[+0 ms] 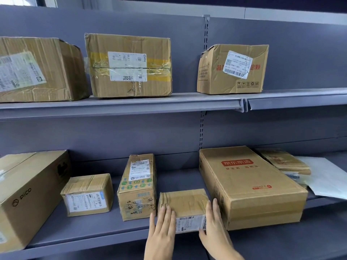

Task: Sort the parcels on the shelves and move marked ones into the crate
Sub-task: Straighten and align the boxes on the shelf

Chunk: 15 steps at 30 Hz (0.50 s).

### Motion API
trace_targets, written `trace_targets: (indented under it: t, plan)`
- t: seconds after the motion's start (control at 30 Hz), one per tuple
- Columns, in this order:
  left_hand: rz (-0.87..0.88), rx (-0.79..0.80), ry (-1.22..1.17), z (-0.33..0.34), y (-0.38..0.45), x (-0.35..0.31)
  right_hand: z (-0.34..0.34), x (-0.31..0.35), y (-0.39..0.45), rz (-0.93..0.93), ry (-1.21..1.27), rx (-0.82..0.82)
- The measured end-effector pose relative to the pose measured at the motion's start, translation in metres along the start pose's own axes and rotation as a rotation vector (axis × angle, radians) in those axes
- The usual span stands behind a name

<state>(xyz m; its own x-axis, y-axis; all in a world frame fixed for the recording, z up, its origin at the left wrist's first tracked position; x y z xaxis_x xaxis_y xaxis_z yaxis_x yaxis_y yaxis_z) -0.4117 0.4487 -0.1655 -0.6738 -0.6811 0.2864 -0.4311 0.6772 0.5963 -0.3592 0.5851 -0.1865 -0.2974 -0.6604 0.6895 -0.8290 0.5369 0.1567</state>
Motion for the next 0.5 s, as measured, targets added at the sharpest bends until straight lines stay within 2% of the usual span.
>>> trace_targets:
  t: [0.07,0.13,0.23,0.33,0.4,0.47,0.5]
  plan:
    - [-0.030,-0.023,0.061,-0.003,0.004,0.001,0.001,0.013,-0.004,-0.139,-0.139,-0.034]
    - [-0.032,0.026,0.058,0.004,0.007,-0.001,0.005,0.025,-0.006,-0.256,-0.330,-0.049]
    - [-0.032,0.098,0.040,0.020,0.014,-0.003,0.012,0.031,-0.001,-0.239,-0.459,0.046]
    - [0.012,0.282,-0.017,0.032,0.026,-0.005,0.016,0.026,0.018,-0.230,-0.434,0.085]
    - [0.031,0.222,0.024,0.030,0.043,-0.001,0.014,0.025,0.030,-0.221,-0.482,0.085]
    - [0.087,0.480,0.077,0.050,0.048,-0.001,0.013,0.023,0.041,-0.217,-0.471,0.100]
    - [0.105,0.517,0.092,0.056,0.052,-0.002,0.013,0.023,0.045,-0.220,-0.463,0.105]
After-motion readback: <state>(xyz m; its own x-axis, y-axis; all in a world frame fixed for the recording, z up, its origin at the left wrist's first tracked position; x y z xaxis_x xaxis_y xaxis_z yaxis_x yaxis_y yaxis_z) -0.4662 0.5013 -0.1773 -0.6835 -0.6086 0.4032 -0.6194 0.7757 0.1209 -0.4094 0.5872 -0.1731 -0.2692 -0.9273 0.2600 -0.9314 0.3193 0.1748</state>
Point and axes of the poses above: each hand's wrist, its own y-axis towards the middle knuckle, its own z-axis out of the palm, x = y × z, the point moved 8 cm from there along y, towards the middle knuckle, and after that the axes turned 11 degrees about y, right-handed, at the moved point
